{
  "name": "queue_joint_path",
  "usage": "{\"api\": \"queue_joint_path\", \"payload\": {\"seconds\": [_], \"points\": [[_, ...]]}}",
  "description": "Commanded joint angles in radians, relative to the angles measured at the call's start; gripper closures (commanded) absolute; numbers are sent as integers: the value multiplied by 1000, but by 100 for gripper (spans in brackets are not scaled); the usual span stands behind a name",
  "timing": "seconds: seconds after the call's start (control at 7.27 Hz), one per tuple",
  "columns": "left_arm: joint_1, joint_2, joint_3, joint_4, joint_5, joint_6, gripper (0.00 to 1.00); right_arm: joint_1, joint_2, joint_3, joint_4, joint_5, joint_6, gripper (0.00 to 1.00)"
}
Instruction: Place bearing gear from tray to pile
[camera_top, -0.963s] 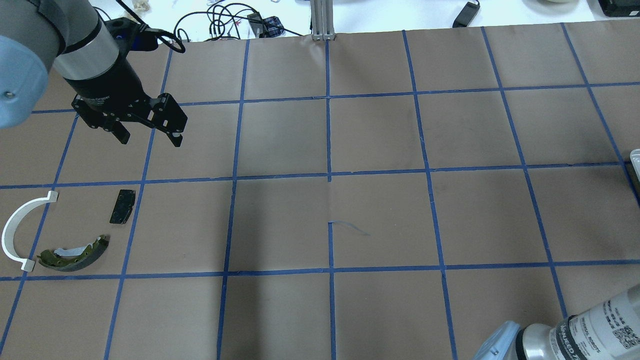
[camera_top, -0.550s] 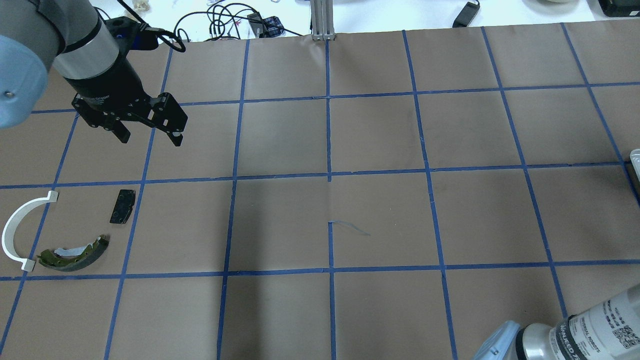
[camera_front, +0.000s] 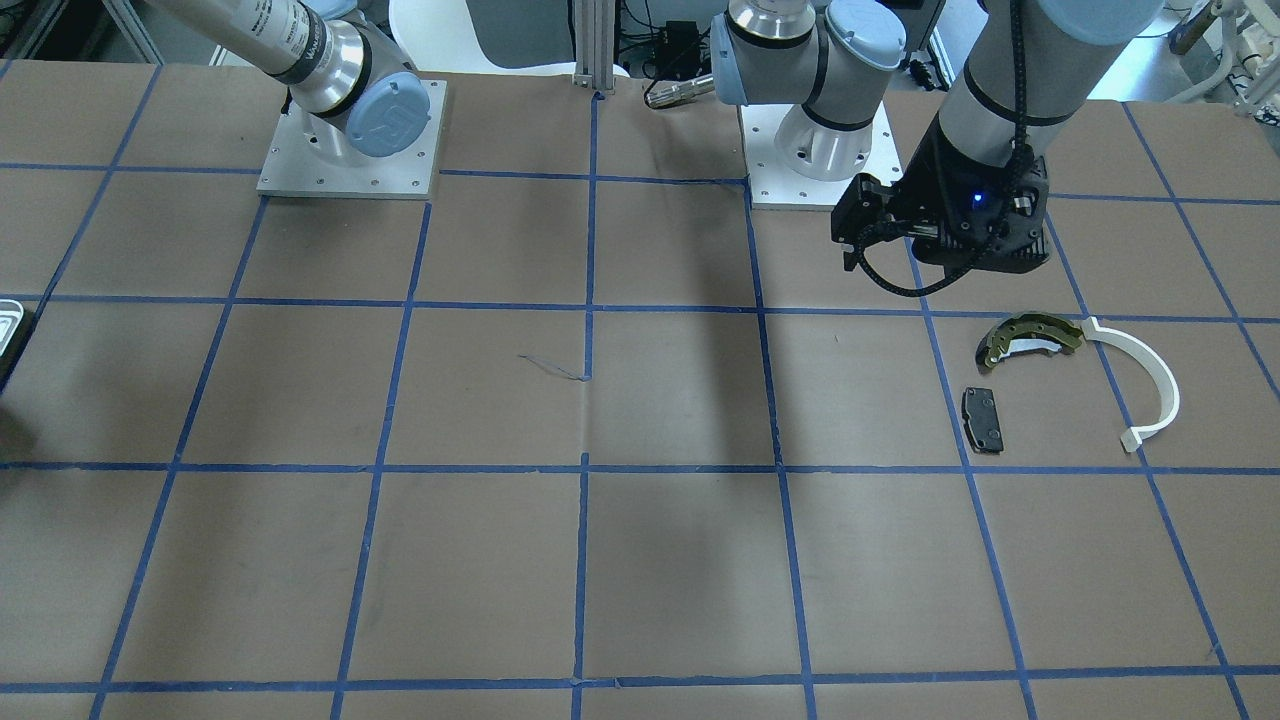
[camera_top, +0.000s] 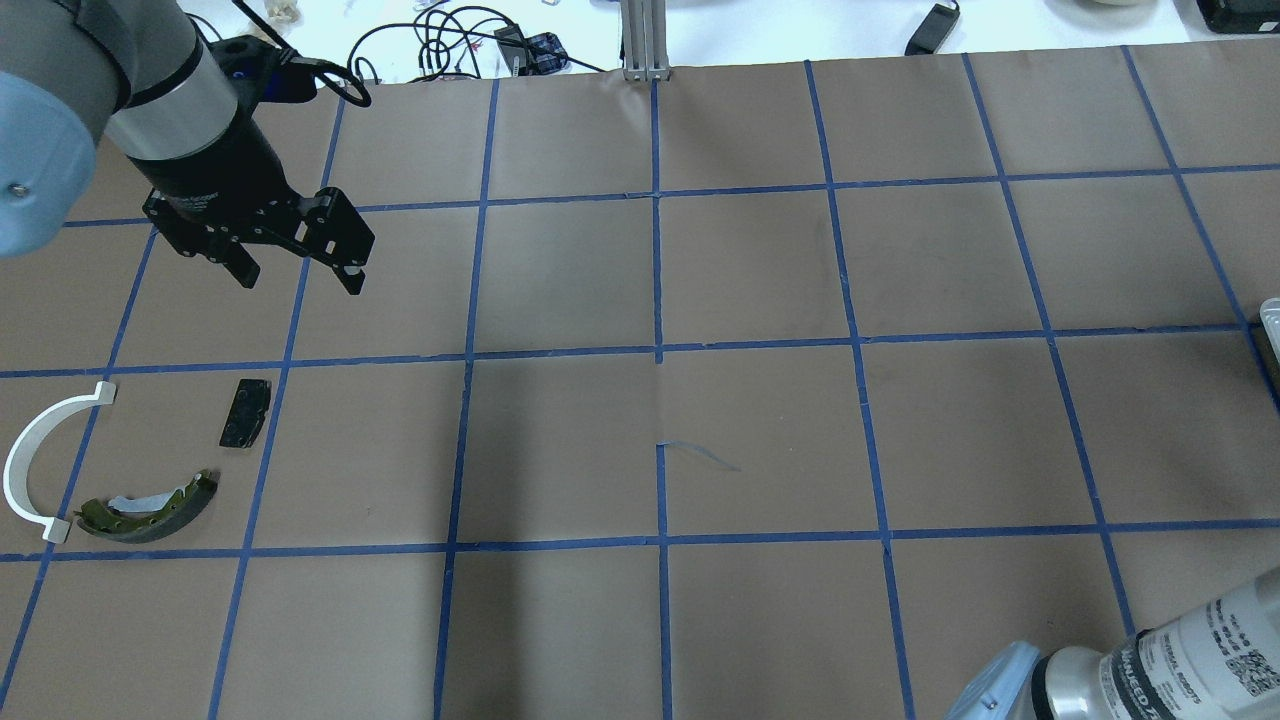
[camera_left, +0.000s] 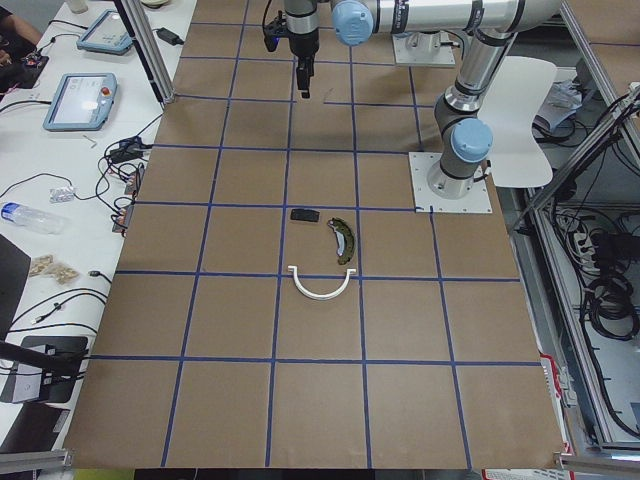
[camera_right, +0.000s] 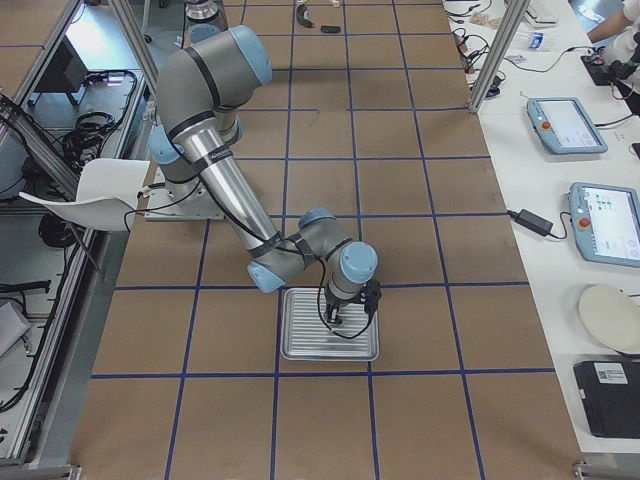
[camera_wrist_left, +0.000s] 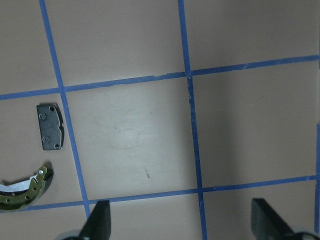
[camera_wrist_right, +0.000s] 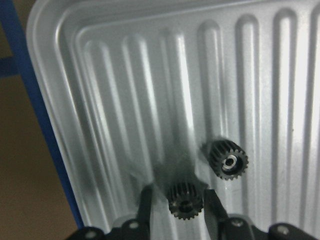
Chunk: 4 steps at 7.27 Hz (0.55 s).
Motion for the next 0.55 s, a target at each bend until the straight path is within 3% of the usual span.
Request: {"api": "queue_joint_path", "payload": {"seconds": [0.0, 0.14, 0.41], "points": [[0, -1, 0, 1, -1, 4, 0, 0, -3, 1, 6, -56, 4, 80], [-1, 1, 0, 1, -1, 5, 0, 2, -3, 1, 13, -73, 4, 88], [0, -1, 2, 3, -1, 7, 0, 9, -35, 0, 33, -70, 5, 96]]}}
